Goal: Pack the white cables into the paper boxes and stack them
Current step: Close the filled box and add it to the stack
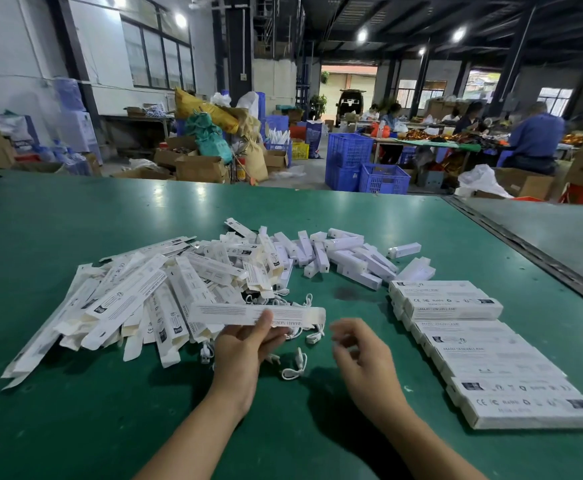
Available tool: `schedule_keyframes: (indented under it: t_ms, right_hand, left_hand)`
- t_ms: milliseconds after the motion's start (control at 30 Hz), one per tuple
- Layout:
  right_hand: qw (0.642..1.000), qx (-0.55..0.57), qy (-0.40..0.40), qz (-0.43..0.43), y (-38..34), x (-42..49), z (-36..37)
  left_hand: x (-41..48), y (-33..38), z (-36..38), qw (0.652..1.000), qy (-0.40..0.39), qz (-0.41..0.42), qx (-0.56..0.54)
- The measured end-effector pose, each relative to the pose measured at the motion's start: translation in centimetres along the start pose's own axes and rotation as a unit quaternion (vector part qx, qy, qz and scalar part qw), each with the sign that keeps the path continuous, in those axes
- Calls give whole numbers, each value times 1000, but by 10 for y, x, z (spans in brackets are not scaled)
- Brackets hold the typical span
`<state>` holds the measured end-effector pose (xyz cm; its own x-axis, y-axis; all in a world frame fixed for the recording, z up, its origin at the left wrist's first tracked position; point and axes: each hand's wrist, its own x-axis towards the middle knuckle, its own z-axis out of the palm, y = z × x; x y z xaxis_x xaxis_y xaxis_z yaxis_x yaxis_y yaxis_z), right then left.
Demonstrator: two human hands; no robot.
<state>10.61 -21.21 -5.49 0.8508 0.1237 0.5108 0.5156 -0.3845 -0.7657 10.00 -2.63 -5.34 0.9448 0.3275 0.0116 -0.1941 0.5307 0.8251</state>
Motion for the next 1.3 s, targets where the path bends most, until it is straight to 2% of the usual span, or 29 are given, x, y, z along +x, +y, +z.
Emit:
schedule_keyframes:
  t_ms: [33,100,133,200,267,433,567,767,967,1167,1300]
  right_hand:
    - [995,-69,-55,-50,0,0,-1]
    - [963,-163,-178,-121,0,0,0]
    - [947,-181,-225,-140,0,0,1]
    - [929,-195,-269,-164,0,0,4]
    - [922,-228,-267,-161,-1,1,6]
    - [921,-326,-178,-118,1,5,3]
    - [959,-235,-143,-61,-3,4,1]
    - [960,-205,-185,-54,1,6,-2]
    - [956,-231,-181,-16,5,10,-13]
    - [922,-270,-279,-11,4,12,-32]
    - [930,-271,-246,-1,4,13,-35]
  left_hand:
    - [1,0,-1,1000,6,2,-7]
    - [2,1,-2,1000,14,5,-13]
    - [2,1,-2,1000,15,5,-15]
    - [3,1,-1,1000,18,4,-17]
    - [3,1,-3,1000,19,4,-18]
    - [4,2,-5,1000,22,-5,-14]
    - [4,3,-5,1000,26,-7,-11]
    - [1,6,-3,1000,23,-16,-5]
    - [0,8,-3,1000,25,-16,-5]
    - [0,10,-4,999,28,-22,-3]
    - [0,10,-4,999,23,-22,-5]
